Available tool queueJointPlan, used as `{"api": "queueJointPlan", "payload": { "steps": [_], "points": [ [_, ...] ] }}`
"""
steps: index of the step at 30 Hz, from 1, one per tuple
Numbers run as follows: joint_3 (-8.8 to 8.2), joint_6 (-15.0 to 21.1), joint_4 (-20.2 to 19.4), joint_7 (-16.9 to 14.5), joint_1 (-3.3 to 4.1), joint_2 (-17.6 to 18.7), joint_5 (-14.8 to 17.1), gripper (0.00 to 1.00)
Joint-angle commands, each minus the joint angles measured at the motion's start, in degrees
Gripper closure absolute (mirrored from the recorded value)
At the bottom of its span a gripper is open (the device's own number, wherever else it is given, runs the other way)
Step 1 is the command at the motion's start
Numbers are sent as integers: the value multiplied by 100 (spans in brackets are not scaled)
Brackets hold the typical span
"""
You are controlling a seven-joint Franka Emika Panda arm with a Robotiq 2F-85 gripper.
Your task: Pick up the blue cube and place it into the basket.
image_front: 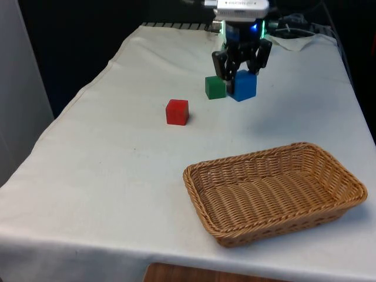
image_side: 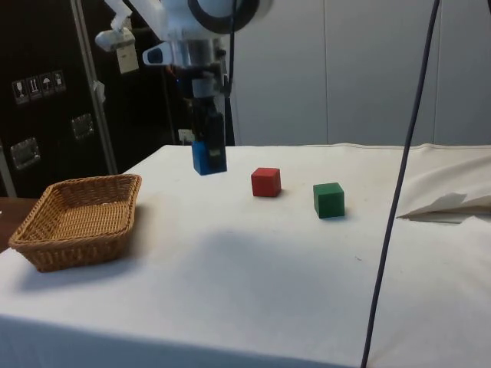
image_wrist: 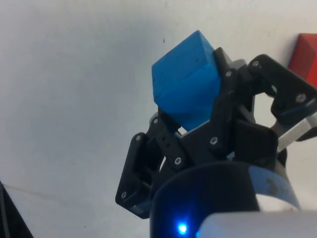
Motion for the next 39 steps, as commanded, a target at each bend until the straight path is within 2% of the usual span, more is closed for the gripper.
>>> {"api": "queueJointPlan", "payload": {
  "steps": [1,5,12,13,18,21,22,23,28,30,31,32,36,38,39],
  "points": [
    [11,-63,57,-34,-11,-6,46,98],
    [0,-103,206,-6,0,0,11,98],
    [46,-281,636,-138,-17,120,212,98],
    [17,-235,556,-74,6,74,126,98],
    [86,-298,968,-229,-11,298,384,98],
    [103,-286,1140,-264,-17,413,470,98],
    [69,-246,1071,-206,6,367,384,98],
    [109,-286,1192,-275,-17,453,498,98],
    [132,-258,1467,-344,-11,647,688,98],
    [138,-246,1541,-367,-17,699,762,98],
    [103,-241,1507,-321,11,676,682,98],
    [149,-241,1576,-378,-17,722,791,98],
    [172,-218,1702,-413,-23,814,963,98],
    [172,-206,1736,-424,-17,837,1026,98],
    [132,-223,1713,-372,6,825,957,98]
  ]
}}
